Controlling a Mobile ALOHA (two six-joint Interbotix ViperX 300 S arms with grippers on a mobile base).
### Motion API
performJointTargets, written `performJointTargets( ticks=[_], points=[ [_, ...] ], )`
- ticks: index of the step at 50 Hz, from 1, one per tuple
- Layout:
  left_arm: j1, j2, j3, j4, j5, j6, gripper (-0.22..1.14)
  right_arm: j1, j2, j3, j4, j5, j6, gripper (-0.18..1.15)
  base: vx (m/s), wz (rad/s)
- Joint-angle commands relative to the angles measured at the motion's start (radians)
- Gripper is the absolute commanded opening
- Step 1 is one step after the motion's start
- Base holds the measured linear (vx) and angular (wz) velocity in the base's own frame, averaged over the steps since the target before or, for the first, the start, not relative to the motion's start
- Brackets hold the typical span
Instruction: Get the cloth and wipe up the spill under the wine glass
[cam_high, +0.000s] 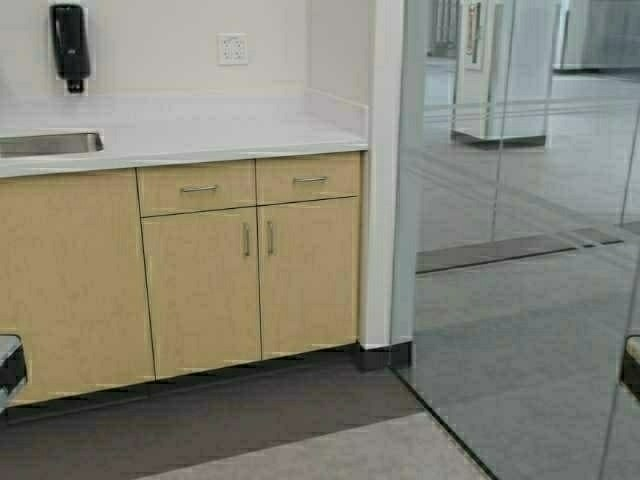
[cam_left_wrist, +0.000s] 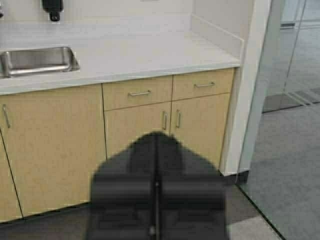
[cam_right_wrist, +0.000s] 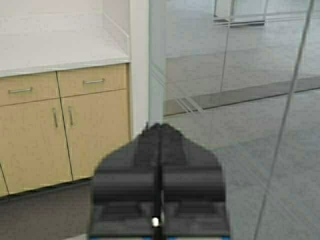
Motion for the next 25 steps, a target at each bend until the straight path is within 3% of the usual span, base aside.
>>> performJointTargets(
  ticks=[1,25],
  points=[
    [0.0,0.006,-0.021,0.003,-0.018,-0.008,0.02,0.002,-0.014,-0.025,0.0,-0.005,0.002,0.06,0.21,0.09],
    [0.0,-0.023,0.003,0.003,-0.032,-0.006,0.02,0.003,-0.061,-0.02,0.0,-0.009,0.026,0.06,0.29,0.17]
  ],
)
